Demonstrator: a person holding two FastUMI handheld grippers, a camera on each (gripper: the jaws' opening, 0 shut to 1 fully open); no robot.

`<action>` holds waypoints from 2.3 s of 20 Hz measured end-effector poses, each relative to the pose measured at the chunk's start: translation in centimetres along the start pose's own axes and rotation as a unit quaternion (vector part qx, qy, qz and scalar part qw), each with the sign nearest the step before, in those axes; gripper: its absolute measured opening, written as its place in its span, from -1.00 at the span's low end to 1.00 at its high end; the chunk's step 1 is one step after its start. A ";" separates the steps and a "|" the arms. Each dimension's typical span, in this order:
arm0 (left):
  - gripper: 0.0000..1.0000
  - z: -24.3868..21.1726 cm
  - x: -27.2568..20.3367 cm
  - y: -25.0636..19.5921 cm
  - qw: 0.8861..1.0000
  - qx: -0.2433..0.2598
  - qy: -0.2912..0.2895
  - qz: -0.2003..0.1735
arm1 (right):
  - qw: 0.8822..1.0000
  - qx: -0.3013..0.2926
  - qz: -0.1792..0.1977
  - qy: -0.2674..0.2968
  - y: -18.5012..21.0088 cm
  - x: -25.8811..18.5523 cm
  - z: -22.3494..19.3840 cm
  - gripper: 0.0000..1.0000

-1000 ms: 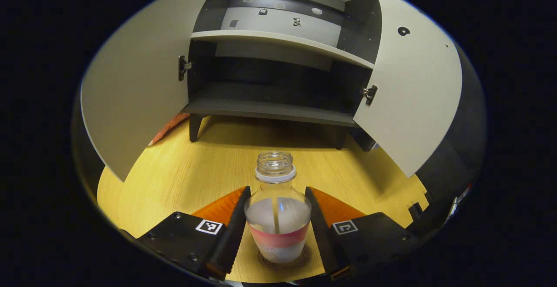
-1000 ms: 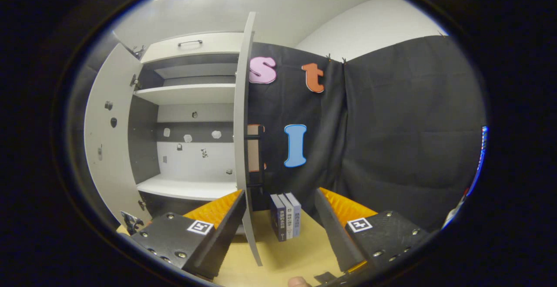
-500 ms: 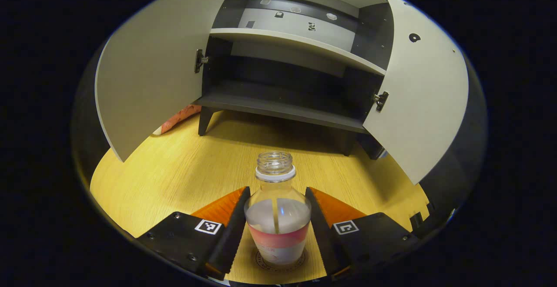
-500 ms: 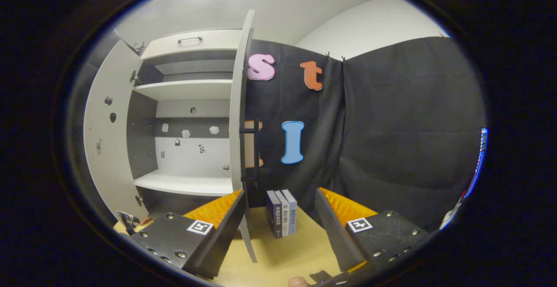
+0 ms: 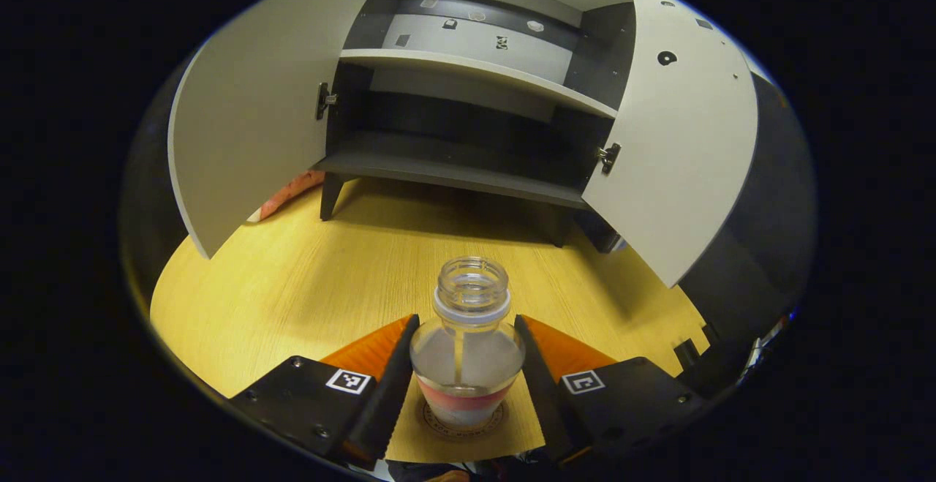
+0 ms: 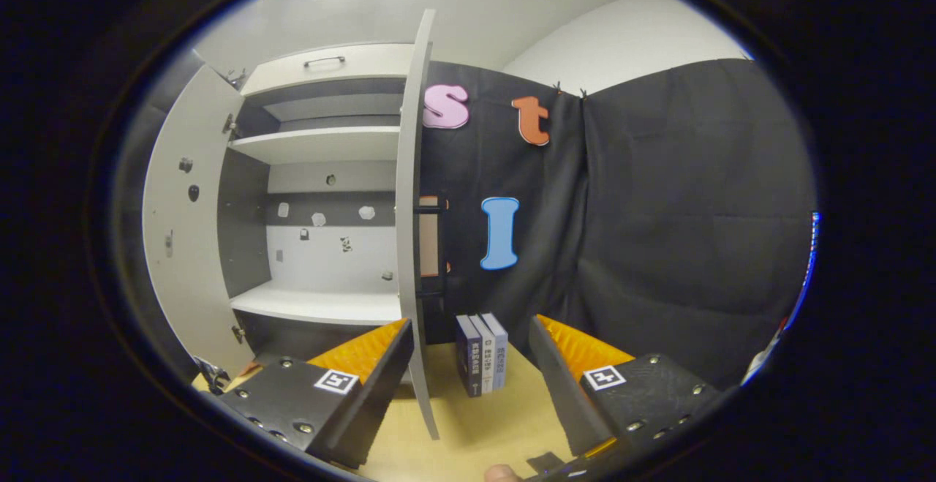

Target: Grasp the bottle in the cabinet with the left hand and place it on the coaster, then close the right door with the right hand and the left door with the left hand.

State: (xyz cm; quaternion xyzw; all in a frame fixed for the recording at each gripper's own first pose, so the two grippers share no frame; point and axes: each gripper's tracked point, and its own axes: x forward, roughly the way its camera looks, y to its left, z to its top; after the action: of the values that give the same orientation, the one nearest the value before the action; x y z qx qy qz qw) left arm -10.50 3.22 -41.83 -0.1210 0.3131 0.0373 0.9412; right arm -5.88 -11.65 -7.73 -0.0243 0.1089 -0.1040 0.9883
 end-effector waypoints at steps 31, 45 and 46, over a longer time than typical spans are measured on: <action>0.96 -0.3 -2.2 -1.3 0.992 0.120 0.046 0.004 | 1.000 0.023 0.009 0.019 0.1 1.4 -2.1 0.92; 0.94 12.4 -5.9 -3.3 0.992 0.098 -0.075 0.006 | 0.999 0.034 0.004 0.029 -0.5 2.1 -3.3 0.87; 0.94 14.5 -6.4 -3.6 0.991 0.095 -0.097 0.006 | 0.999 0.034 0.004 0.029 -0.4 2.2 -3.3 0.92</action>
State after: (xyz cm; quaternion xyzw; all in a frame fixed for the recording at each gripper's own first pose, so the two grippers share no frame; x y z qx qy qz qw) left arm -6.68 3.44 -26.05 -0.0248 0.2236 0.0249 0.9740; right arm -4.62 -12.63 -11.42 0.0126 0.1335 -0.1043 0.9855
